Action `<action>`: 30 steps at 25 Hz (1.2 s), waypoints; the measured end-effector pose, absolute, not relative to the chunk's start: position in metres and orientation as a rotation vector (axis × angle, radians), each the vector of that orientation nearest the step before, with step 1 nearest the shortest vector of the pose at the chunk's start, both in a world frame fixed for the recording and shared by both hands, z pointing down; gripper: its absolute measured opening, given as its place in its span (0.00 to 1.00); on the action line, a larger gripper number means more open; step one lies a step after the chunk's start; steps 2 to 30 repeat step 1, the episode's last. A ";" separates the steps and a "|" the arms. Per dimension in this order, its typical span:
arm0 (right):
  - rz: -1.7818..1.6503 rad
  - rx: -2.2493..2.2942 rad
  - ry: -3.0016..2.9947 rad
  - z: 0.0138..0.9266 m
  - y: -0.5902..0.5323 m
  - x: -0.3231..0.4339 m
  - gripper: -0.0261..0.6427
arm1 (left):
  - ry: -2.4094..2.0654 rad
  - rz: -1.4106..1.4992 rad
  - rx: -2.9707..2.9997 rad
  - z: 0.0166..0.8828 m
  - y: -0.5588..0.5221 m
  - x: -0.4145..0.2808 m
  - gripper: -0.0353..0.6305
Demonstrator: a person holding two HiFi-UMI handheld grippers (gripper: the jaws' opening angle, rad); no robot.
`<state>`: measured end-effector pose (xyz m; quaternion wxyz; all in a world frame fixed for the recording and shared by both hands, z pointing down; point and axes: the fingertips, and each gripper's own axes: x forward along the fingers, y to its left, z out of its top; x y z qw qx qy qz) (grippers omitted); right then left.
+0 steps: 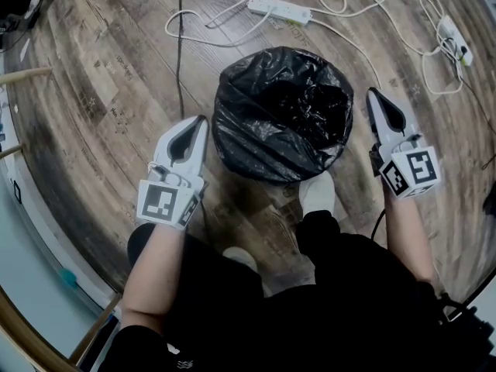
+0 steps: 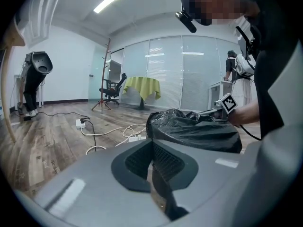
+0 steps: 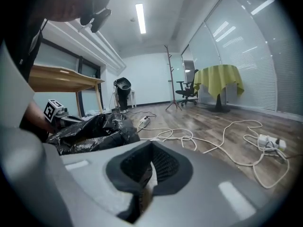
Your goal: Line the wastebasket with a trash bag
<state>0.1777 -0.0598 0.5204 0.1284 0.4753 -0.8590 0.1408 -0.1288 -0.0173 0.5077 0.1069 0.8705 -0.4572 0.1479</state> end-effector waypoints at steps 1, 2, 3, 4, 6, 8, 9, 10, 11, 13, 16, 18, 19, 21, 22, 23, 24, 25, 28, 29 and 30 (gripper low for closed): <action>0.410 1.383 -2.499 0.521 -0.060 0.178 0.04 | -1.345 0.439 2.561 0.508 -0.017 -0.128 0.06; 0.410 1.383 -2.499 0.521 -0.060 0.178 0.04 | -1.345 0.439 2.561 0.508 -0.017 -0.128 0.06; 0.410 1.383 -2.499 0.521 -0.060 0.178 0.04 | -1.345 0.439 2.561 0.508 -0.017 -0.128 0.06; 0.410 1.383 -2.499 0.521 -0.060 0.178 0.04 | -1.345 0.439 2.561 0.508 -0.017 -0.128 0.06; 0.410 1.383 -2.499 0.521 -0.060 0.178 0.04 | -1.345 0.439 2.561 0.508 -0.017 -0.128 0.06; 0.410 1.383 -2.499 0.521 -0.060 0.178 0.04 | -1.345 0.439 2.561 0.508 -0.017 -0.128 0.06; 0.410 1.383 -2.499 0.521 -0.060 0.178 0.04 | -1.345 0.439 2.561 0.508 -0.017 -0.128 0.06; 0.410 1.383 -2.499 0.521 -0.060 0.178 0.04 | -1.345 0.439 2.561 0.508 -0.017 -0.128 0.06; 0.410 1.383 -2.499 0.521 -0.060 0.178 0.04 | -1.345 0.439 2.561 0.508 -0.017 -0.128 0.06; 0.410 1.383 -2.499 0.521 -0.060 0.178 0.04 | -1.345 0.439 2.561 0.508 -0.017 -0.128 0.06; 0.410 1.383 -2.499 0.521 -0.060 0.178 0.04 | -1.345 0.439 2.561 0.508 -0.017 -0.128 0.06; 0.410 1.383 -2.499 0.521 -0.060 0.178 0.04 | -1.345 0.439 2.561 0.508 -0.017 -0.128 0.06; 0.410 1.383 -2.499 0.521 -0.060 0.178 0.04 | -1.345 0.439 2.561 0.508 -0.017 -0.128 0.06; 0.410 1.383 -2.499 0.521 -0.060 0.178 0.04 | -1.345 0.439 2.561 0.508 -0.017 -0.128 0.06; 0.410 1.383 -2.499 0.521 -0.060 0.178 0.04 | -1.345 0.439 2.561 0.508 -0.017 -0.128 0.06; 0.410 1.383 -2.499 0.521 -0.060 0.178 0.04 | -1.345 0.439 2.561 0.508 -0.017 -0.128 0.06; 0.410 1.383 -2.499 0.521 -0.060 0.178 0.04 | -1.345 0.439 2.561 0.508 -0.017 -0.128 0.06; 0.410 1.383 -2.499 0.521 -0.060 0.178 0.04 | -1.345 0.439 2.561 0.508 -0.017 -0.128 0.06; 0.410 1.383 -2.499 0.521 -0.060 0.178 0.04 | -1.345 0.439 2.561 0.508 -0.017 -0.128 0.06; 0.410 1.383 -2.499 0.521 -0.060 0.178 0.04 | -1.345 0.439 2.561 0.508 -0.017 -0.128 0.06; 0.410 1.383 -2.499 0.521 -0.060 0.178 0.04 | -1.345 0.439 2.561 0.508 -0.017 -0.128 0.06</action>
